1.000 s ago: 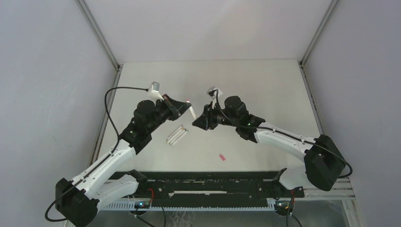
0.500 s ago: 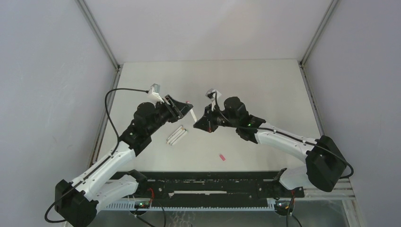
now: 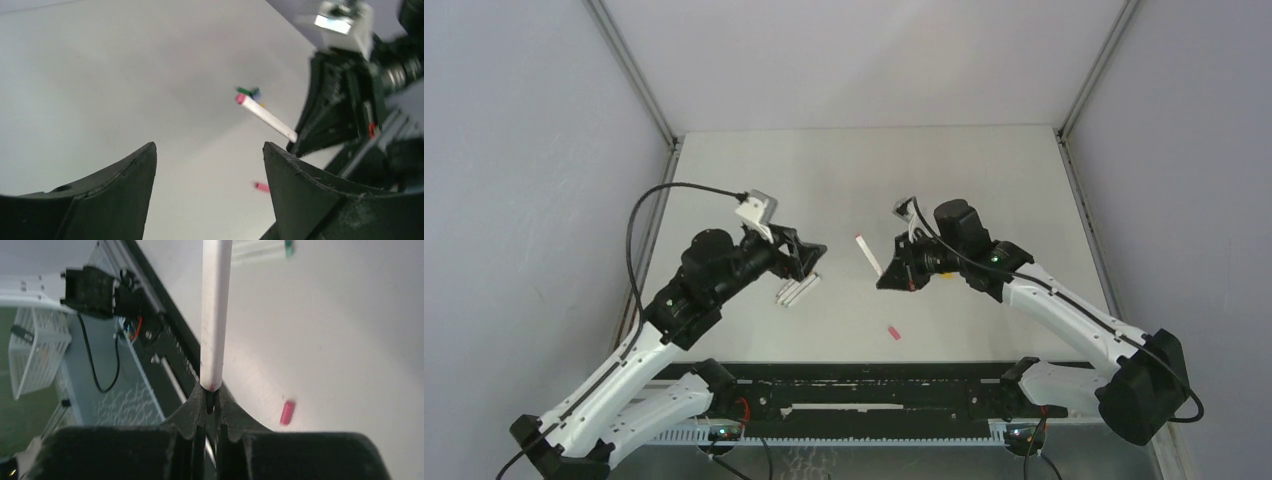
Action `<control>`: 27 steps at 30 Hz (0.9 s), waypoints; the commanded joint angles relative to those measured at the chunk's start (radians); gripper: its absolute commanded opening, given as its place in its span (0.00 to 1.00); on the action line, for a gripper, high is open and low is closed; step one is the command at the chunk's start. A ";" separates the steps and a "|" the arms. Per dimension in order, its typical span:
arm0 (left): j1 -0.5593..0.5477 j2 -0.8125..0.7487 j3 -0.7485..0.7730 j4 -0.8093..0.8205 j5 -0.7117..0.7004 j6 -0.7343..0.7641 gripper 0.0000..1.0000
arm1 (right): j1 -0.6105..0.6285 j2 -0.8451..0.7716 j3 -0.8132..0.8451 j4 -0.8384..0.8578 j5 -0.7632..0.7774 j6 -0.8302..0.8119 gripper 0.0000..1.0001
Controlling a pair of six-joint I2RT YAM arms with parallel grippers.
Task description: Insert the pens into the pen caps
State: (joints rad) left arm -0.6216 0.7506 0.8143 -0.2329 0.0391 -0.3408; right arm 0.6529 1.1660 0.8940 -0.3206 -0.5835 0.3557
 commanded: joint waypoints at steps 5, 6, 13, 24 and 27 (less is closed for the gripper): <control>-0.374 0.007 -0.016 -0.056 0.001 0.616 0.79 | 0.011 -0.029 0.057 -0.456 -0.202 -0.084 0.00; -0.421 0.011 -0.028 -0.057 -0.026 0.646 0.79 | 0.020 -0.027 0.062 -0.481 -0.208 -0.087 0.00; -0.656 0.015 -0.086 -0.053 -0.182 0.774 0.76 | 0.130 0.044 0.073 -0.556 -0.251 -0.087 0.00; -0.737 0.120 -0.053 -0.092 -0.149 0.817 0.66 | 0.148 0.137 0.168 -0.595 -0.306 -0.125 0.00; -0.743 0.124 -0.053 -0.092 -0.139 0.815 0.66 | 0.149 0.153 0.189 -0.621 -0.308 -0.145 0.00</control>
State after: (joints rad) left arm -1.3537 0.8768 0.7368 -0.3393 -0.1024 0.4538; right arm 0.7948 1.3052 1.0252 -0.9031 -0.8589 0.2619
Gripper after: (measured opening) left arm 0.658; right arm 0.022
